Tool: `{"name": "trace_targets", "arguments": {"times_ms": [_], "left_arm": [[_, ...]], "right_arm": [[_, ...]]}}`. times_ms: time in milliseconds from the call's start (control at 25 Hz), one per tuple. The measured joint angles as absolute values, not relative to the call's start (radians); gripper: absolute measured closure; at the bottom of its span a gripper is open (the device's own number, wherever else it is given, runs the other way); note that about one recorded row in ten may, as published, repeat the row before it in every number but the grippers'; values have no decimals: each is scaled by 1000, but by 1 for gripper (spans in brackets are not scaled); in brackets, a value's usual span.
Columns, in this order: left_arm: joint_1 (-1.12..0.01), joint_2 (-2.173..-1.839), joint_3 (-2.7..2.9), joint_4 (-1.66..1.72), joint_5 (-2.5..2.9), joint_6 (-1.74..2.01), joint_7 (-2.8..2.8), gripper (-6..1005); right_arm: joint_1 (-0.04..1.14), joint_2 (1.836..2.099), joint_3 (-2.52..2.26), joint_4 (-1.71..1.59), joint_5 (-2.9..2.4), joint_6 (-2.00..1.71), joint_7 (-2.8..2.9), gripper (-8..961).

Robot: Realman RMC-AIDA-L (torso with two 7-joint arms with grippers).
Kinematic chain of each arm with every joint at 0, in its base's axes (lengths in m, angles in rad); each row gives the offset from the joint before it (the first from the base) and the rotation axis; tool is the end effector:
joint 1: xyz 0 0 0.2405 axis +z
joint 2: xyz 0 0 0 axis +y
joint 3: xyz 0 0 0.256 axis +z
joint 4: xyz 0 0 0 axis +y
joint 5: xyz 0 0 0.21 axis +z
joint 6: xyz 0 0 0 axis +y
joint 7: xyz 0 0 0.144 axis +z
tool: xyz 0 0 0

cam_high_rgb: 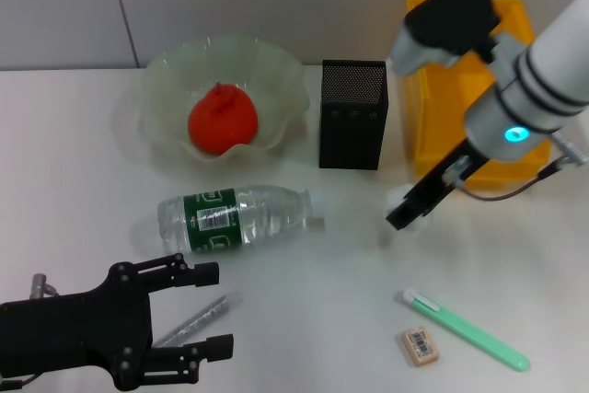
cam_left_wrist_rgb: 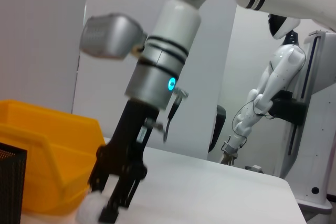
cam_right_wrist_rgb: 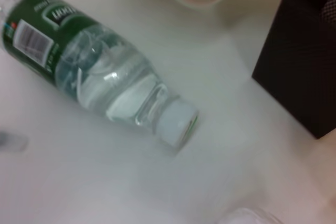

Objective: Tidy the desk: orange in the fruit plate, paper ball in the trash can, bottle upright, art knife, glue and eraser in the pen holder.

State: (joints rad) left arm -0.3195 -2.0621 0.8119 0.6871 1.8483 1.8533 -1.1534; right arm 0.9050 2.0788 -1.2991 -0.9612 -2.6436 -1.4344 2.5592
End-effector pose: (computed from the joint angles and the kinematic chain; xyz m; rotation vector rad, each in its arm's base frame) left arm -0.2787 0.2486 0.0089 -2.8460 -0.3746 -0.9431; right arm 0.1516 0.4043 -0.0280 -2.6000 0.9214 -0.5398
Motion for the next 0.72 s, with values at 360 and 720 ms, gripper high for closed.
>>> {"name": "trace_targets", "arguments": {"times_ms": [360,720], "left_arm": [[-306,-2063,806,678,1848,1853,-1123,199],[-306,-2065,799,654,1846,1835,-1117,207]], "right_arm": [[742,2082,-1233,-1456,-2732,-1647,2623,378],[649,2083,-1211,-1455,-2735,-1434,2544,334]]}}
